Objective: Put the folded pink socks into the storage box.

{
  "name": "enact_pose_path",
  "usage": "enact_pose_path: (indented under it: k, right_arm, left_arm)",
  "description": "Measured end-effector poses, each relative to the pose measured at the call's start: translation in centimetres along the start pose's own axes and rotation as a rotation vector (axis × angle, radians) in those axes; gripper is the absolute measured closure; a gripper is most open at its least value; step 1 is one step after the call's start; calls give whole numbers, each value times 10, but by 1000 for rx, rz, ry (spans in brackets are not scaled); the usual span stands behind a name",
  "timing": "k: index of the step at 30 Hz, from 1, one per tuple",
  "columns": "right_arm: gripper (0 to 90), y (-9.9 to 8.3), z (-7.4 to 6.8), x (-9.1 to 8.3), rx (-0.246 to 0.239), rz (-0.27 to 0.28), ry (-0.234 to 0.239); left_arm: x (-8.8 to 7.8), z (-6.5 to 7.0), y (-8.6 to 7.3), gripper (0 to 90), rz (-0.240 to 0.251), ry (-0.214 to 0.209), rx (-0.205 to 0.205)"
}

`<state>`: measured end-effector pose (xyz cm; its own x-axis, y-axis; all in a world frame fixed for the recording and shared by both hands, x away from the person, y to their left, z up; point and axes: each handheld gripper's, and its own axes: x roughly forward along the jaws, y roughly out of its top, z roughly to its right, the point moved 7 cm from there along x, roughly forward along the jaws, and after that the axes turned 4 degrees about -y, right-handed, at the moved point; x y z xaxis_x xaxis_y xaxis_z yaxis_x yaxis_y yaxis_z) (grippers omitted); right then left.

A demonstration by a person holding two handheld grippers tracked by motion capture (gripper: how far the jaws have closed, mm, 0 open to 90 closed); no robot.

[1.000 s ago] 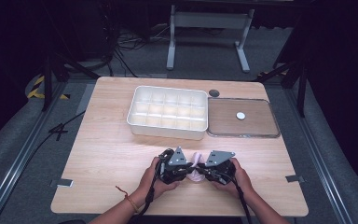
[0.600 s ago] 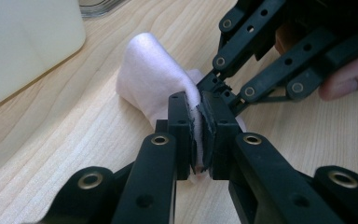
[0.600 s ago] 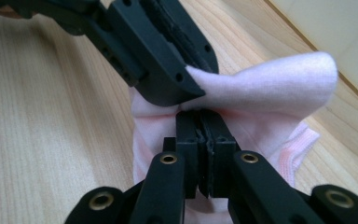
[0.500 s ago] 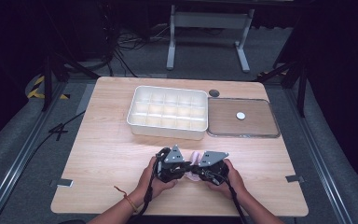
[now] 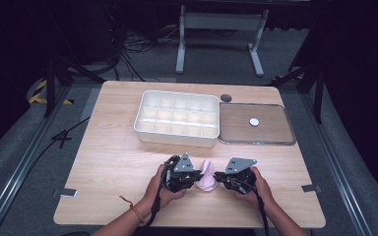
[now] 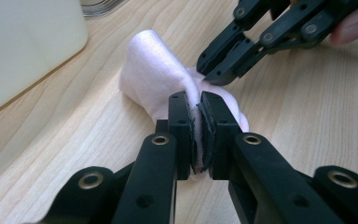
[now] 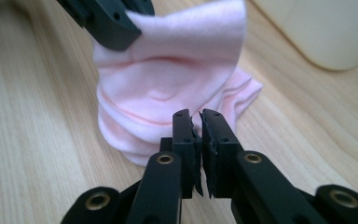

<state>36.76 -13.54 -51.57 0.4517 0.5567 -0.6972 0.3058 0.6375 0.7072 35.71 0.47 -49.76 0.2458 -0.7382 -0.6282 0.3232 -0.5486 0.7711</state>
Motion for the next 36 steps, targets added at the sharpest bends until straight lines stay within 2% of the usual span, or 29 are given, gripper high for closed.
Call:
enact_pose_path:
  k: [2,5,13,15,19,21,23,27,29,31,32,33,35,36]
  right_arm:
    - [861,-4,-2,5,-20,-22,6]
    - [862,-3,-2,7,-6,-12,7]
    - [877,-1,2,7,7,-4,1]
    - [889,3,2,2,19,31,19]
    - [890,22,9,-12,34,127,-14]
    - [890,31,10,-13,66,175,-8]
    - [885,37,7,-7,63,183,2]
    - [882,34,3,1,46,150,7]
    - [883,29,5,6,43,116,-8]
    - [888,22,6,12,59,90,-1]
    - [891,20,7,14,59,87,4]
    - [893,18,6,16,65,87,17]
    - [896,17,6,17,77,91,26]
    - [896,17,6,17,69,88,24]
  left_arm:
    - [4,5,1,823,-24,5,37]
    - [11,12,-1,810,-73,15,100]
    - [20,15,-2,807,-100,30,111]
    - [21,14,-3,807,-94,32,115]
    - [23,14,-3,810,-100,34,114]
    - [24,14,-3,809,-94,30,107]
    - [24,14,-3,810,-95,30,106]
    - [24,15,-3,800,-89,23,106]
    - [24,16,-3,789,-89,15,112]
    - [22,22,-3,802,-94,8,153]
    - [21,25,-3,804,-102,2,190]
    - [20,29,-4,802,-104,-9,208]
    - [16,35,-3,802,-97,-64,211]
    - [14,36,-2,808,-84,-74,210]
